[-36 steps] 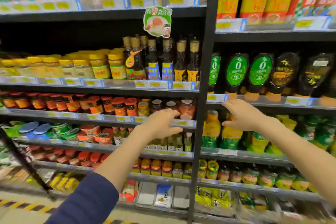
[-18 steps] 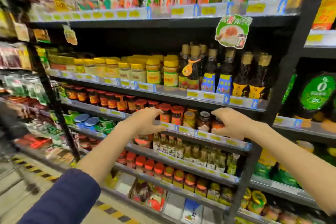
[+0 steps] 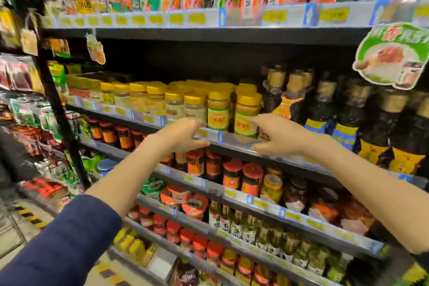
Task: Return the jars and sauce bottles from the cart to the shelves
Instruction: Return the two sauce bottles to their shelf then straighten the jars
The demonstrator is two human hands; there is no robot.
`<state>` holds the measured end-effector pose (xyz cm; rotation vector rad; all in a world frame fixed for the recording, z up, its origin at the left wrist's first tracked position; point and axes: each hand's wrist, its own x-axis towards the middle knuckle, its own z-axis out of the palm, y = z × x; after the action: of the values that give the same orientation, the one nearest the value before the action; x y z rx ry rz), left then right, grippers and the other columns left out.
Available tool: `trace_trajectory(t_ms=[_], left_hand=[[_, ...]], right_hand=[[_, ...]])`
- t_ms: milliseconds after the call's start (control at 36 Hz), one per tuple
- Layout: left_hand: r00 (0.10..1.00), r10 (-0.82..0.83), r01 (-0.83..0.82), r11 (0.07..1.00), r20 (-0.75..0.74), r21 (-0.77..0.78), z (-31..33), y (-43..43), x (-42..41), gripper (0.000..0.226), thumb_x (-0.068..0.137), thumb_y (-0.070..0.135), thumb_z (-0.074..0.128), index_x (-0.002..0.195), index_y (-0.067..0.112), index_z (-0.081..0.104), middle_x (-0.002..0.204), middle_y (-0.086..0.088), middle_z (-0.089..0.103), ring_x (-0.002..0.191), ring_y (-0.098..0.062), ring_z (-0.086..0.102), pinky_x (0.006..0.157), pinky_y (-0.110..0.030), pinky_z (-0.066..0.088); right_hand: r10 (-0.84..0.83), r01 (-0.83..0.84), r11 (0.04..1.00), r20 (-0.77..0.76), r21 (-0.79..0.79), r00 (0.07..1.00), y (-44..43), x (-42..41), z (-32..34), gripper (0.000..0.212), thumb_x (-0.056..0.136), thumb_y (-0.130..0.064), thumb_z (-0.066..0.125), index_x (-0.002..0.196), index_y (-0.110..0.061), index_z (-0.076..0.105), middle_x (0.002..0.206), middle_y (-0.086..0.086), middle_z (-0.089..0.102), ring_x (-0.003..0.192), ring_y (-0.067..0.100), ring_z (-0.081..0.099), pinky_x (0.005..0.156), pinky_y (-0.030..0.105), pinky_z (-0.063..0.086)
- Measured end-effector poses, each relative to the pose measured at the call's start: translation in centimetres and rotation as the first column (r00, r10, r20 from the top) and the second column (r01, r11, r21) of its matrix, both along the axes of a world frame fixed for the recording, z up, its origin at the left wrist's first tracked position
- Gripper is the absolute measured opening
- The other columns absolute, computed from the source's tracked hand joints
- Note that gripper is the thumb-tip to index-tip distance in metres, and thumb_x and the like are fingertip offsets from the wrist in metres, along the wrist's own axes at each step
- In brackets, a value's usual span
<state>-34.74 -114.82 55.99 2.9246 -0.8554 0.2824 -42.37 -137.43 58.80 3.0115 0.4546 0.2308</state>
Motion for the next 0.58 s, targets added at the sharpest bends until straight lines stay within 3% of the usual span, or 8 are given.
trace_trajectory(t_ms=[222,361,472,583], left_hand=[[0.984,-0.14,0.147,0.987,0.111,-0.06,2.8,0.0,7.6,0.056,0.086,0.038,0.059,0.133,0.011,0.045,0.134,-0.012,0.053,0.123,-0.029,0.048,0.1,-0.037,0.04],[0.954,-0.259,0.266,0.964,0.152,-0.026,4.1,-0.5,12.5,0.062,0.085,0.041,0.059,0.137,0.012,0.041,0.138,-0.012,0.048,0.127,-0.028,0.045,0.104,-0.038,0.038],[0.917,-0.355,0.358,0.933,0.18,0.018,5.3,-1.3,15.5,0.064,0.085,0.045,0.058,0.136,0.01,0.041,0.134,-0.014,0.05,0.123,-0.03,0.047,0.1,-0.035,0.039],[0.859,-0.489,0.495,0.869,0.155,-0.002,6.5,-2.6,17.5,0.064,0.083,0.048,0.058,0.136,0.017,0.042,0.133,-0.008,0.052,0.121,-0.026,0.05,0.099,-0.038,0.044]], right_hand=[[-0.071,0.076,0.996,0.096,-0.049,0.993,2.4,5.7,3.2,0.073,0.084,-0.039,0.062,0.142,-0.006,0.032,0.145,0.013,0.041,0.133,0.028,0.037,0.108,0.036,0.034],[-0.193,0.199,0.978,0.095,-0.057,0.977,3.4,8.8,4.9,0.068,0.082,-0.036,0.065,0.139,-0.01,0.036,0.139,0.012,0.044,0.127,0.029,0.043,0.102,0.042,0.04],[-0.291,0.295,0.954,0.074,-0.051,0.954,3.5,10.7,5.7,0.078,0.079,-0.041,0.067,0.142,-0.012,0.031,0.141,0.011,0.043,0.127,0.029,0.043,0.102,0.041,0.042],[-0.384,0.384,0.923,0.055,0.021,0.922,3.6,11.7,6.3,0.075,0.078,-0.038,0.07,0.141,-0.015,0.036,0.138,0.008,0.049,0.122,0.025,0.049,0.096,0.036,0.047]])
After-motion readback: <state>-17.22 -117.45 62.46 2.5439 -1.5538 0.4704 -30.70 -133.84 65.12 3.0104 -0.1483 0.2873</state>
